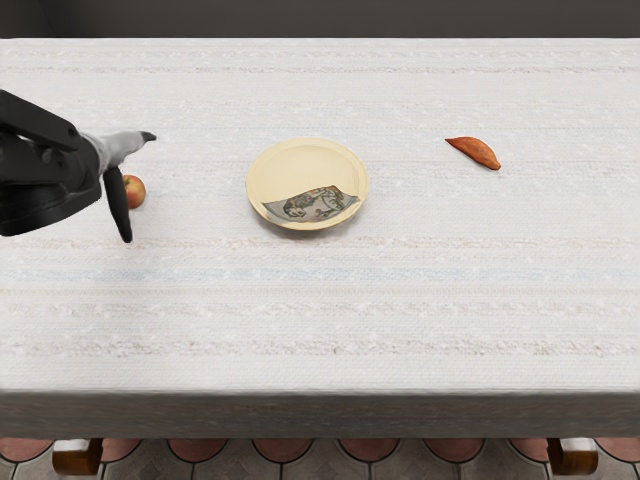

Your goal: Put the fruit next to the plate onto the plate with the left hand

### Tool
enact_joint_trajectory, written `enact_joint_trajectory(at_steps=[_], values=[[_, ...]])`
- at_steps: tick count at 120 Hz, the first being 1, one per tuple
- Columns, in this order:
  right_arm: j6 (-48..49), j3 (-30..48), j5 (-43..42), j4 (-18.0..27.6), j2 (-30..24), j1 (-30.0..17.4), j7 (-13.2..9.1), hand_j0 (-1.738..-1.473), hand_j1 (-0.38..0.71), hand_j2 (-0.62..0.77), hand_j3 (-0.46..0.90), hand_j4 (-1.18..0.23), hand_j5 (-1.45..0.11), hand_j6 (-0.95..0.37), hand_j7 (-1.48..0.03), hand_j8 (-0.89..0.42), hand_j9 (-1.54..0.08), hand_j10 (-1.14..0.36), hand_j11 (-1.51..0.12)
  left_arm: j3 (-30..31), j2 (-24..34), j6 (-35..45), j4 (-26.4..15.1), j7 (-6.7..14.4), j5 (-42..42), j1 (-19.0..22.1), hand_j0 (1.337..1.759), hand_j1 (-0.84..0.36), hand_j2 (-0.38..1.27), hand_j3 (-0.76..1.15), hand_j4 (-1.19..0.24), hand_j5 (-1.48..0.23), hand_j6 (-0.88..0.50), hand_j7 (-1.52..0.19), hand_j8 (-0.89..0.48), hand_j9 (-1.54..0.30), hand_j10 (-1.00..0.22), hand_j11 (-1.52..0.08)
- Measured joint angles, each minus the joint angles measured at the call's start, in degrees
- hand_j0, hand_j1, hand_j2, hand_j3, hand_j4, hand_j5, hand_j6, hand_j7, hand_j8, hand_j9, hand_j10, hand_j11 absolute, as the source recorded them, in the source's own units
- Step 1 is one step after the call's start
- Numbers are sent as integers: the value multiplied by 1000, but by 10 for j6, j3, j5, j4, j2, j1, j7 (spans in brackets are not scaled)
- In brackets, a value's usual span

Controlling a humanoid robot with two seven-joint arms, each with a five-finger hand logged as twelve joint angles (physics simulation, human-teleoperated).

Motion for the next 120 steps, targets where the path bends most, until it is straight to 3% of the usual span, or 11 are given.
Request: enact_joint_trajectory(at_steps=[34, 55, 76, 120], values=[[0, 0, 0, 0, 0, 0, 0, -1658, -335, -2, 0, -12, -15, -12, -15, -12, -15, -12, -15, 0, -1, -33, 154, -2, 6, 91, 1658, 334, 3, 0, -13, -16, -13, -16, -13, -16, -13, -16], [0, 0, 0, 0, 0, 0, 0, -1658, -335, -2, 0, -12, -15, -12, -15, -12, -15, -12, -15, -4, -2, -112, 208, -3, 7, 123, 1658, 258, 16, 0, -77, -99, -77, -99, -77, -99, -77, -99], [0, 0, 0, 0, 0, 0, 0, -1658, -335, -2, 0, -12, -15, -12, -15, -12, -15, -12, -15, -10, -9, -134, 292, -3, 8, 190, 1658, 211, 24, 0, -117, -151, -117, -151, -117, -151, -116, -150], [0, 0, 0, 0, 0, 0, 0, -1658, -335, -2, 0, -12, -15, -12, -15, -12, -15, -12, -15, -52, -23, -138, 382, -2, 15, 235, 1658, 168, 31, 0, -152, -197, -153, -197, -153, -196, -152, -196]])
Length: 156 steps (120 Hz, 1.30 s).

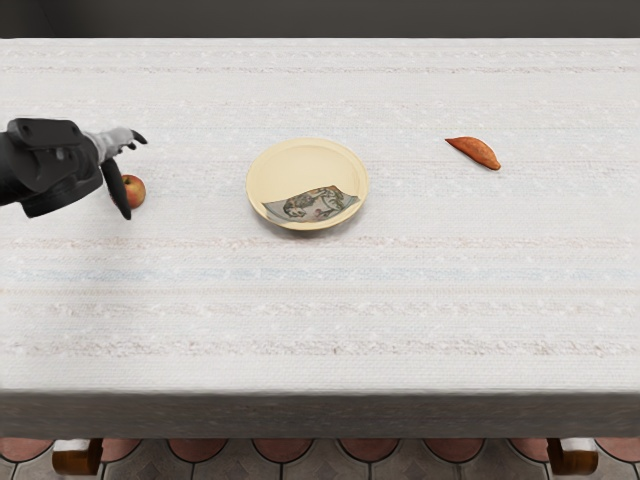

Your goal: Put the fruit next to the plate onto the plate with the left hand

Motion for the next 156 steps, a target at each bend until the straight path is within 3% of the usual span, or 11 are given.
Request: enact_joint_trajectory(at_steps=[47, 156], values=[[0, 0, 0, 0, 0, 0, 0, -1658, -335, -2, 0, -12, -15, -12, -15, -12, -15, -12, -15, -4, -11, 4, 46, 0, 1, 40, 1658, 57, 50, 0, -246, -318, -246, -318, -246, -318, -245, -318], [0, 0, 0, 0, 0, 0, 0, -1658, -335, -2, 0, -12, -15, -12, -15, -12, -15, -12, -15, -9, -19, 3, 50, 1, -10, 57, 1658, -130, 81, 0, -401, -520, -402, -520, -401, -520, -401, -520]])
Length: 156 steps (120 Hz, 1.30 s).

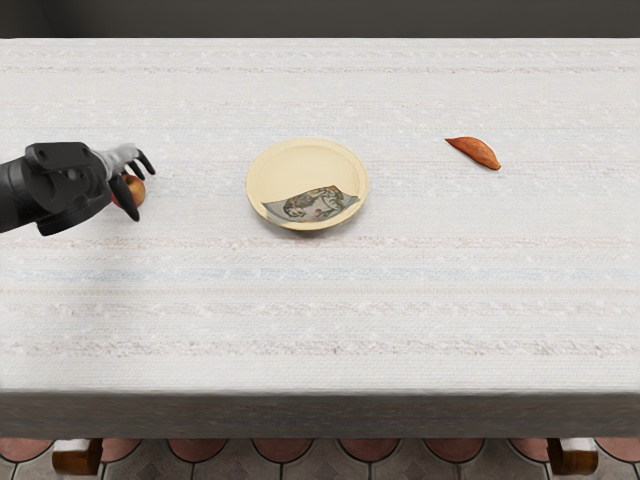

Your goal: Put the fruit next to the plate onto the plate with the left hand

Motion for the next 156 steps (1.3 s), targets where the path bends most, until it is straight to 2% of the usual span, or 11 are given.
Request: enact_joint_trajectory(at_steps=[15, 22, 30, 39, 52, 57, 71, 75, 89, 121, 156], values=[[0, 0, 0, 0, 0, 0, 0, -1658, -335, -2, 0, -12, -15, -11, -15, -12, -15, -11, -15, 0, 0, -1, 0, 0, -2, -1, 1658, -164, 87, 0, -429, -557, -430, -557, -430, -557, -429, -557], [0, 0, 0, 0, 0, 0, 0, -1658, -335, -2, 0, -12, -15, -11, -15, -11, -15, -11, -15, 0, 0, -18, -1, 1, -3, -3, 1658, -271, 106, 0, -526, -666, -512, -661, -429, -637, -521, -674], [0, 0, 0, 0, 0, 0, 0, -1658, -335, -2, 0, -12, -15, -12, -15, -12, -15, -12, -15, 0, 2, -40, -1, 1, -3, -5, 1671, -399, 134, 172, -656, -744, -297, -887, -184, -934, -502, -806], [0, 0, 0, 0, 0, 0, 0, -1658, -335, -2, 0, -12, -15, -12, -15, -12, -15, -12, -15, 1, 3, -55, -1, 1, -3, -6, 1677, -504, 190, 245, -758, -805, -131, -1074, -37, -1079, -383, -943], [0, 0, 0, 0, 0, 0, 0, -1658, -335, -3, 0, -12, -15, -12, -15, -12, -15, -12, -15, -1, 11, -81, -5, 0, -5, -16, 1657, -559, 240, 179, -821, -909, -112, -1006, -43, -968, -320, -1025], [0, 0, 0, 0, 0, 0, 0, -1658, -335, -2, 0, -12, -15, -12, -15, -12, -15, -12, -15, -1, 22, -97, -11, 1, -6, -32, 1656, -556, 283, 146, -825, -961, -186, -1041, -142, -1013, -319, -1051], [0, 0, 0, 0, 0, 0, 0, -1658, -335, -2, 0, -11, -15, -11, -15, -11, -15, -11, -15, -1, 48, -121, -49, 3, -5, -74, 1643, -589, 408, 82, -842, -1043, -190, -1104, -135, -1096, -374, -1132], [0, 0, 0, 0, 0, 0, 0, -1658, -335, -2, 0, -11, -15, -11, -15, -11, -15, -11, -15, -7, 60, -135, -59, 3, -5, -85, 1642, -579, 359, 70, -846, -1057, -182, -1116, -135, -1110, -380, -1146], [0, 0, 0, 0, 0, 0, 0, -1658, -335, -2, 0, -11, -15, -11, -15, -11, -15, -11, -15, -89, 89, -189, -77, 3, -7, -104, 1639, -587, 359, 40, -858, -1086, -173, -1143, -115, -1142, -380, -1184], [0, 0, 0, 0, 0, 0, 0, -1658, -335, -2, 0, -11, -15, -11, -15, -12, -15, -12, -15, -349, 61, -221, -84, 3, -2, -98, 1648, -685, 526, 11, -899, -1052, -135, -1114, -70, -1132, -348, -1186], [0, 0, 0, 0, 0, 0, 0, -1658, -335, -2, 0, -12, -15, -12, -15, -12, -15, -12, -15, -408, 10, -216, -75, -2, 15, -58, 1642, -733, 598, 3, -895, -1080, -102, -1121, -33, -1145, -317, -1193]])
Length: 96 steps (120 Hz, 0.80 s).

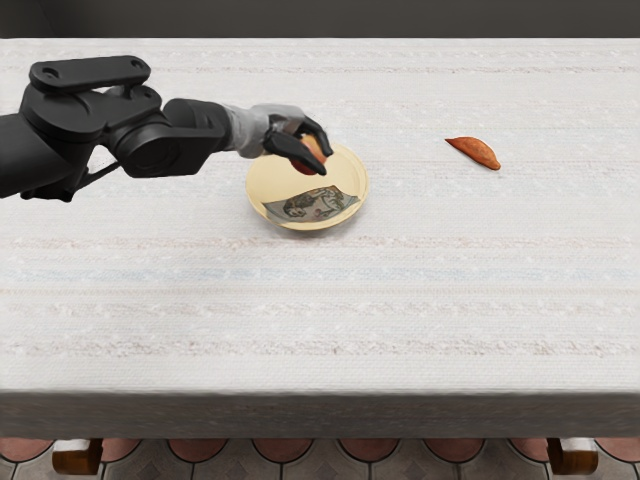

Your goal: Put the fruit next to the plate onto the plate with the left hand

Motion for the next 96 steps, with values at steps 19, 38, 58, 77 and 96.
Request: enact_joint_trajectory(at_steps=[19, 38, 58, 77, 96], values=[[0, 0, 0, 0, 0, 0, 0, -1658, -335, -2, 0, -12, -15, -12, -15, -12, -15, -12, -15, -1, 0, 6, 19, -1, 4, 29, 1642, -729, 602, 1, -895, -1081, -102, -1121, -34, -1148, -319, -1190], [0, 0, 0, 0, 0, 0, 0, -1658, -335, -2, 0, -11, -15, -11, -15, -11, -15, -11, -15, 0, -1, 7, 38, -1, 6, 43, 1641, -723, 578, 0, -892, -1088, -102, -1125, -36, -1150, -322, -1190], [0, 0, 0, 0, 0, 0, 0, -1658, -335, -2, 0, -11, -15, -11, -15, -11, -15, -11, -15, 1, -4, 8, 42, -1, 7, 47, 1642, -713, 570, 0, -875, -1079, -107, -1110, -38, -1134, -320, -1173], [0, 0, 0, 0, 0, 0, 0, -1658, -335, -2, 0, -12, -15, -11, -15, -12, -15, -12, -15, 1, -3, 7, 43, 0, 6, 48, 1651, -261, 298, 0, -493, -605, -162, -623, -88, -634, -269, -655], [0, 0, 0, 0, 0, 0, 0, -1658, -335, -2, 0, -12, -15, -12, -15, -12, -15, -12, -15, 0, 41, 6, 42, 0, 5, 44, 1655, 61, 138, 0, -231, -288, -79, -296, -45, -301, -128, -309]])
